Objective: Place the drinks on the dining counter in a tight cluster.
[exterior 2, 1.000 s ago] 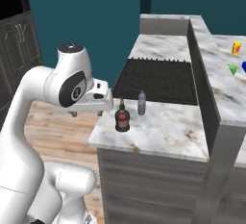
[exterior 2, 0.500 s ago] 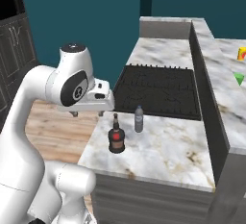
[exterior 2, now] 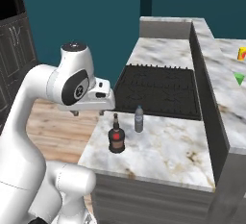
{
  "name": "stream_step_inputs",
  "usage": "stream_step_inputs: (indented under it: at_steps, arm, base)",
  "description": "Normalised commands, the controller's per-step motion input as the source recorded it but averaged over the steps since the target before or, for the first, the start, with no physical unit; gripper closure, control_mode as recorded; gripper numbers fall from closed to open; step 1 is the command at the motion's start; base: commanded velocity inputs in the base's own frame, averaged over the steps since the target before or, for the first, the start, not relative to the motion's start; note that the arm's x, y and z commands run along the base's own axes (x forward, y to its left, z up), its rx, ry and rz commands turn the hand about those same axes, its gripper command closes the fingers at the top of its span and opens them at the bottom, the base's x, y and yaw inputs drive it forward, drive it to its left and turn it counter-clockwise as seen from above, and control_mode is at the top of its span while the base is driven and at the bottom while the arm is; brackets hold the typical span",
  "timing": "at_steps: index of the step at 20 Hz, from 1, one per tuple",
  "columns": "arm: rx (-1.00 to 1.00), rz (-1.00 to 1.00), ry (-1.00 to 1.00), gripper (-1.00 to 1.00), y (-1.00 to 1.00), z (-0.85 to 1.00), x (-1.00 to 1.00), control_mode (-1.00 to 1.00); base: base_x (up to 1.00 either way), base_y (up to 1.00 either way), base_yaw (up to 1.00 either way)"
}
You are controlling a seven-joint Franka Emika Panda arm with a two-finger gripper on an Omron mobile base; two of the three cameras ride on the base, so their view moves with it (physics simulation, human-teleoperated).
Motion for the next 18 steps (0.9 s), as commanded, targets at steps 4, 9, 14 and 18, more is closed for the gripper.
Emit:
stream_step_inputs:
  at_steps: [4,9,14,18]
  arm:
    - [0.03,0.05,0.00,-1.00,-0.33,-0.09,0.47,-1.00]
    - [-0.05,0.00,-0.06,-1.00,-0.07,-0.21,0.14,-1.00]
    - [-0.17,-0.11,0.00,-1.00,0.00,-0.25,0.33,-1.00]
    - [-0.11,-0.14,0.00,-1.00,0.01,-0.15,0.46,-1.00]
  base:
    - [0.00,0.00,0.00]
    - [0.00,0.00,0.00]
    - [0.00,0.00,0.00]
    - [0.00,0.00,0.00]
